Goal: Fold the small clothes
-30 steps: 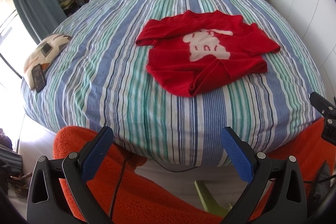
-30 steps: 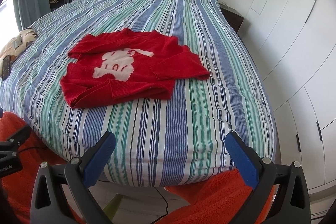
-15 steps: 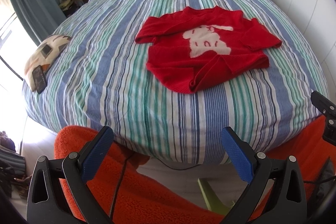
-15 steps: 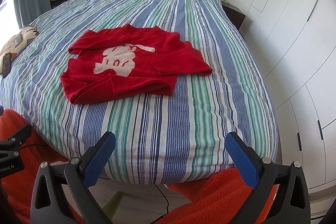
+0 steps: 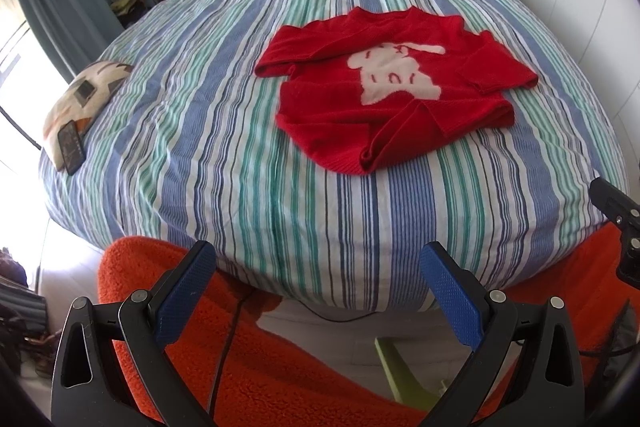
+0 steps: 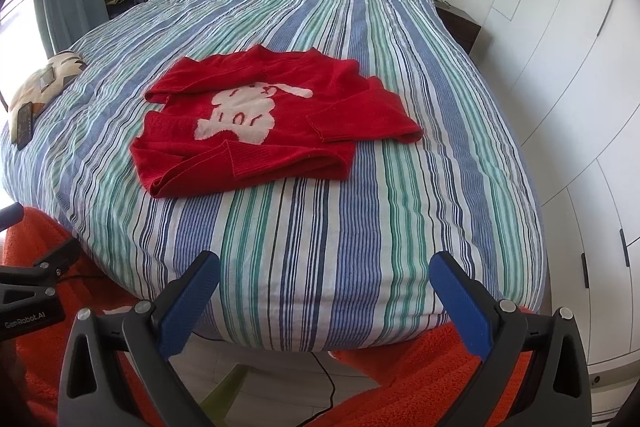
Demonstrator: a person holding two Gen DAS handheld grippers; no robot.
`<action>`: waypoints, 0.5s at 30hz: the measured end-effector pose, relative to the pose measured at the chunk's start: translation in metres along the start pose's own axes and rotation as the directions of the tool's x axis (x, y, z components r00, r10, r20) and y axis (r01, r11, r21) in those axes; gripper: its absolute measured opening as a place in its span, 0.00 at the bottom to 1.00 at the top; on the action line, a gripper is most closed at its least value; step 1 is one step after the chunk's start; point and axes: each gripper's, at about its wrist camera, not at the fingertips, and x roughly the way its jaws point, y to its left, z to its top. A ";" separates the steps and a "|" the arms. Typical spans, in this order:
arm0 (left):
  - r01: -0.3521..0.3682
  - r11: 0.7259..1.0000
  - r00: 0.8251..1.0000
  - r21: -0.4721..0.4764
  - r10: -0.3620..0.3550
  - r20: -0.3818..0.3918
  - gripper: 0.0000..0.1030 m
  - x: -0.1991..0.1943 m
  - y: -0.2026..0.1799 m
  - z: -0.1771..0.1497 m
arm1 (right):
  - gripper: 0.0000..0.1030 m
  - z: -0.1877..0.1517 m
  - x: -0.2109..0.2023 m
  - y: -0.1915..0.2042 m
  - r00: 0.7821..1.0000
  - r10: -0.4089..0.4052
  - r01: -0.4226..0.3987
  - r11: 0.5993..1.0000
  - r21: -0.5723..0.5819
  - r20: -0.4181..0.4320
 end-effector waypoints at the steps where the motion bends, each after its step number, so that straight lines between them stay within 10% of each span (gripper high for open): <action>1: 0.004 1.000 1.000 -0.002 -0.004 -0.001 0.99 0.000 0.000 -0.001 | 1.00 0.000 0.000 0.001 1.000 0.002 -0.002 1.000 -0.004 0.001; 15: 0.030 1.000 1.000 0.009 -0.030 -0.008 0.99 0.004 -0.002 -0.002 | 1.00 0.000 -0.003 0.014 0.999 0.048 -0.048 0.998 -0.044 0.005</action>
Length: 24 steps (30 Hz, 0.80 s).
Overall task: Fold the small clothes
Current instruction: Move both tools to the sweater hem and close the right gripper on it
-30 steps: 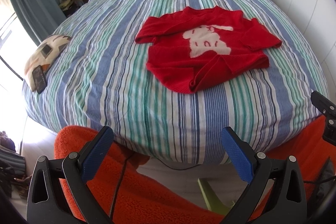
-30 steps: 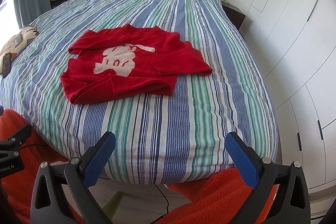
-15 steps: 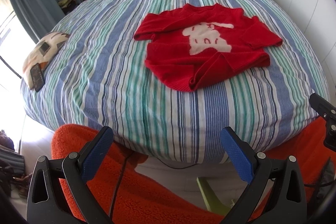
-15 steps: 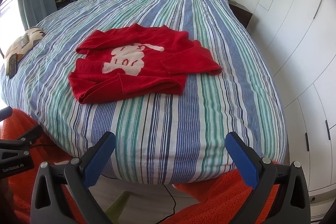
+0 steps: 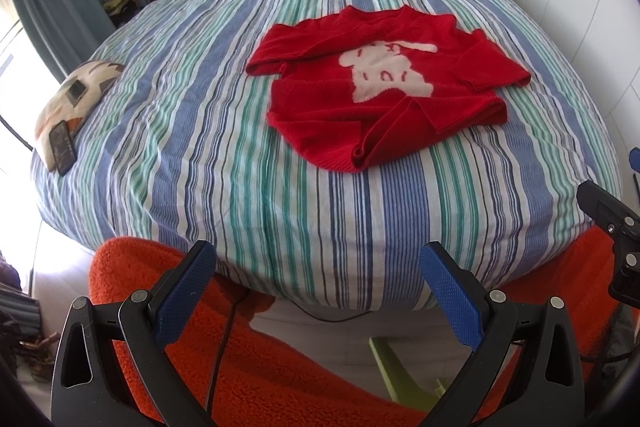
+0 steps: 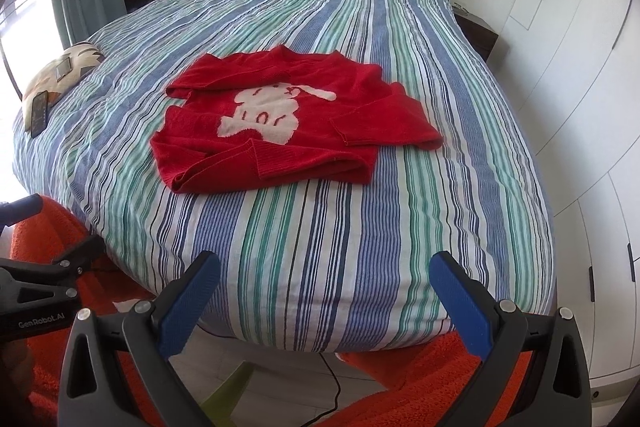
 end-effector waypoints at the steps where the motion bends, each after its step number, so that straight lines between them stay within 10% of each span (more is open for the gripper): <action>1: 0.001 1.000 1.000 -0.001 -0.001 -0.006 0.99 0.001 0.000 0.000 | 1.00 0.000 0.000 0.000 1.000 0.003 -0.003 1.000 -0.001 -0.001; 8: -0.005 1.000 1.000 -0.023 0.005 0.006 0.99 0.008 0.016 0.005 | 1.00 0.000 0.003 -0.005 0.996 0.081 -0.081 0.997 0.003 0.024; 15: -0.040 0.965 0.999 -0.259 0.045 0.012 0.99 0.020 0.101 0.009 | 1.00 -0.003 0.075 -0.069 0.958 0.271 -0.283 0.949 0.141 0.097; 17: -0.031 0.956 0.999 -0.290 0.035 0.009 0.99 0.021 0.109 0.005 | 0.99 -0.006 0.110 -0.082 0.916 0.392 -0.399 0.879 0.261 0.083; 22: 0.006 0.946 1.000 -0.325 -0.016 -0.027 0.99 0.026 0.101 -0.002 | 0.81 0.003 0.181 -0.080 0.741 0.654 -0.602 0.545 0.583 0.153; 24: -0.003 0.951 0.999 -0.309 -0.008 -0.033 0.99 0.026 0.093 -0.004 | 0.81 0.017 0.196 -0.075 0.711 0.673 -0.613 0.452 0.648 0.204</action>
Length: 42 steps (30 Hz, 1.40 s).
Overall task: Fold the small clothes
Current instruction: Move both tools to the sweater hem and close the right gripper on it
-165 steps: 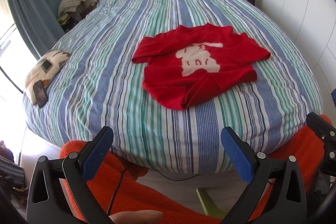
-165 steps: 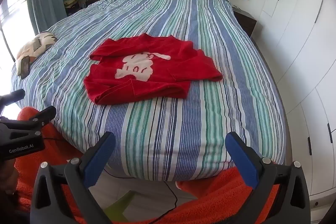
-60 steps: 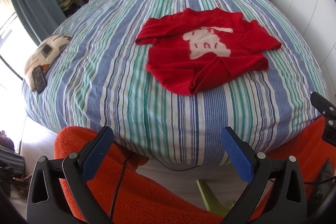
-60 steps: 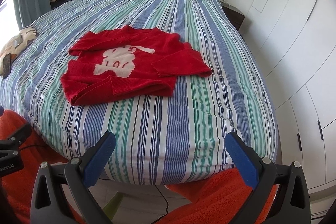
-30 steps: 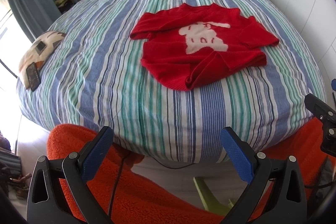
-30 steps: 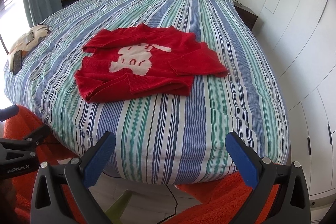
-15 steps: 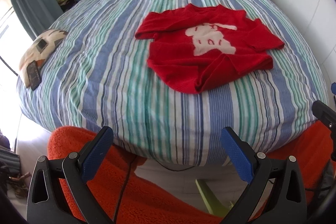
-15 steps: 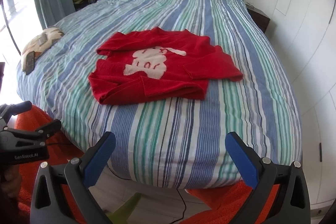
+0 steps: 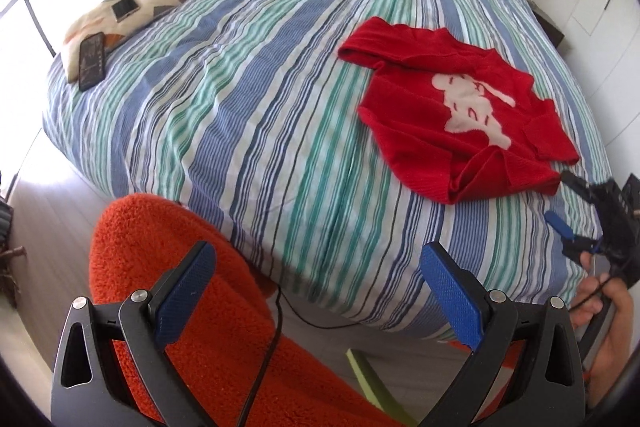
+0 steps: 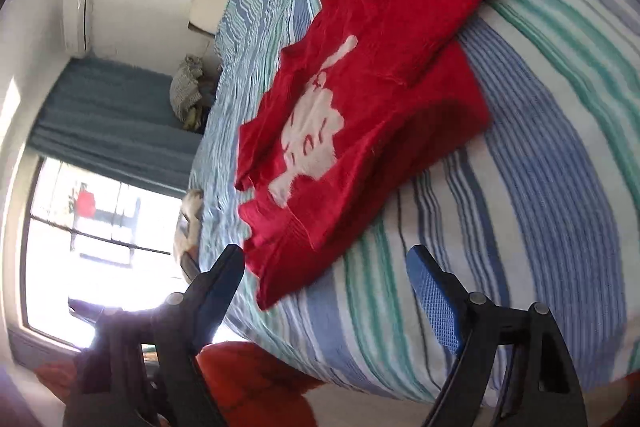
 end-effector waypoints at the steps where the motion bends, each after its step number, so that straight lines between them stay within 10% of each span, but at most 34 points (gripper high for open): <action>1: -0.004 1.000 1.000 0.011 0.004 -0.004 0.99 0.002 -0.004 -0.001 | 0.79 0.006 0.011 0.001 1.000 -0.005 0.005 1.000 0.023 -0.003; 2: -0.006 1.000 1.000 0.023 0.006 -0.010 0.99 0.004 -0.007 -0.003 | 0.74 0.011 0.022 0.002 1.000 -0.015 0.016 0.999 0.029 -0.012; 4: -0.013 0.999 1.000 0.048 0.014 -0.017 0.99 0.007 -0.013 -0.004 | 0.24 0.016 0.043 0.002 0.998 -0.042 0.043 0.999 0.031 -0.057; 6: -0.034 0.997 0.999 0.067 0.035 -0.015 0.99 0.007 -0.013 -0.004 | 0.07 0.013 0.048 0.004 0.992 -0.059 0.063 0.998 0.031 -0.107; 11: -0.087 0.995 0.996 0.046 0.087 -0.001 0.99 0.011 0.009 -0.006 | 0.06 -0.016 -0.014 0.001 0.985 -0.094 0.082 0.992 -0.091 -0.143; 15: -0.088 0.995 0.995 0.048 0.090 -0.040 0.99 0.032 0.011 -0.003 | 0.05 -0.043 -0.056 -0.034 0.953 -0.274 0.258 0.958 -0.126 -0.131; 23: 0.150 0.988 0.980 0.027 -0.145 -0.133 0.99 0.086 -0.041 0.043 | 0.05 -0.051 -0.048 -0.056 0.943 -0.321 0.307 0.941 -0.141 -0.084; 30: 0.131 0.984 0.963 -0.123 -0.156 -0.221 0.99 0.151 -0.075 0.067 | 0.05 -0.059 -0.047 -0.056 0.939 -0.333 0.312 0.930 -0.196 -0.084; 36: 0.007 0.999 0.944 -0.037 -0.019 -0.328 0.96 0.172 -0.061 0.054 | 0.05 -0.057 -0.056 -0.061 0.944 -0.325 0.310 0.936 -0.169 -0.066; 42: -0.147 0.988 0.949 0.052 0.156 -0.275 0.96 0.117 0.004 -0.002 | 0.06 -0.057 -0.056 -0.059 0.936 -0.347 0.331 0.925 -0.186 -0.059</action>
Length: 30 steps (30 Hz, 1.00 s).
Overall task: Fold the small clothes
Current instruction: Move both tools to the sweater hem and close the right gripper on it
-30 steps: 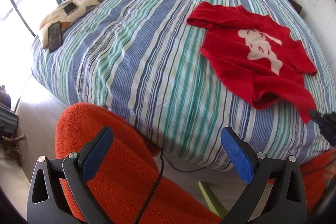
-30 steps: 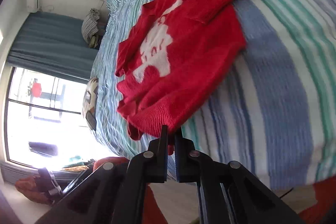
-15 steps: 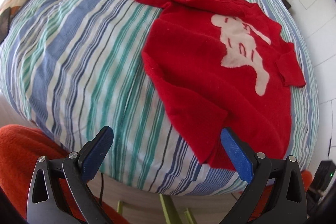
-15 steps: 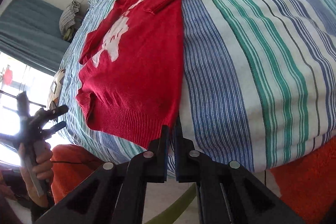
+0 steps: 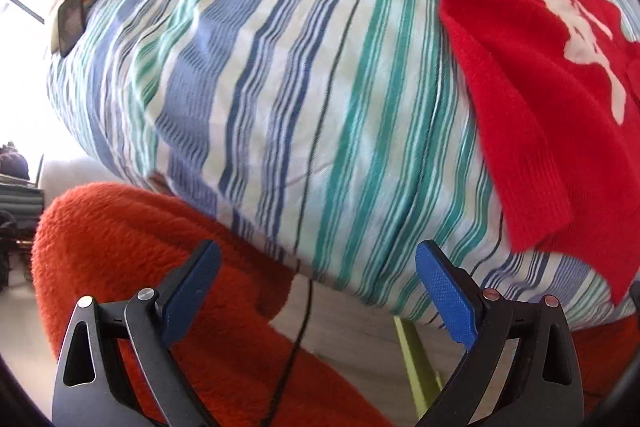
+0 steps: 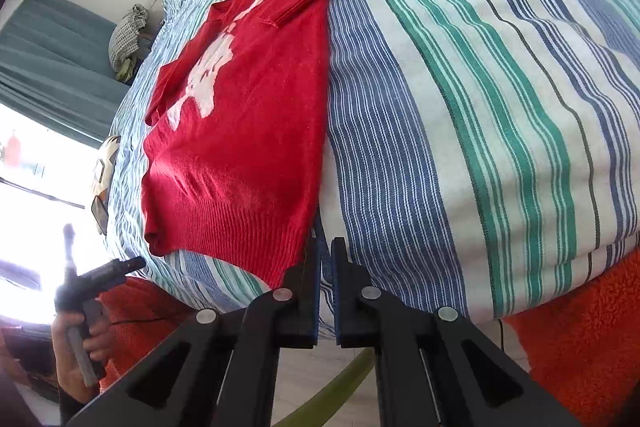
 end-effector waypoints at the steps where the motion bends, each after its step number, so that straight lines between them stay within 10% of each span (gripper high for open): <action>1: 0.053 0.998 0.998 -0.013 -0.053 0.018 0.96 -0.006 0.005 -0.004 | 0.07 0.001 0.002 0.000 1.000 -0.002 0.002 1.000 0.001 -0.006; 4: 0.302 0.951 0.951 -0.070 -0.295 0.096 0.96 -0.019 0.010 0.003 | 0.09 0.004 0.000 0.002 1.000 0.001 -0.001 1.000 0.010 0.016; 7: 0.412 0.907 0.909 -0.087 -0.403 0.107 0.96 -0.010 -0.011 0.025 | 0.38 0.005 -0.010 0.000 0.998 0.006 -0.008 0.999 0.031 0.063; 13: 0.139 0.988 0.990 0.071 -0.139 0.005 0.96 0.024 -0.070 0.055 | 0.39 0.002 -0.014 -0.003 0.998 0.006 -0.010 0.999 0.049 0.069; 19: -0.024 1.000 0.998 0.006 0.024 0.062 0.95 -0.013 -0.004 0.008 | 0.39 0.001 -0.026 -0.013 0.995 0.008 -0.015 0.997 0.070 0.095; 25: 0.320 0.947 0.940 -0.023 -0.315 0.128 0.95 -0.017 -0.001 0.021 | 0.39 0.003 -0.012 -0.015 0.994 0.098 -0.102 0.990 0.101 0.046; 28: 0.325 0.946 0.942 0.014 -0.325 0.078 0.93 0.001 -0.025 0.033 | 0.39 0.001 -0.017 -0.010 0.987 0.151 -0.156 0.984 0.081 0.061; 30: 0.341 0.940 0.939 0.032 -0.341 0.028 0.56 0.013 -0.036 0.033 | 0.42 -0.001 -0.015 -0.010 0.982 0.182 -0.186 0.979 0.083 0.046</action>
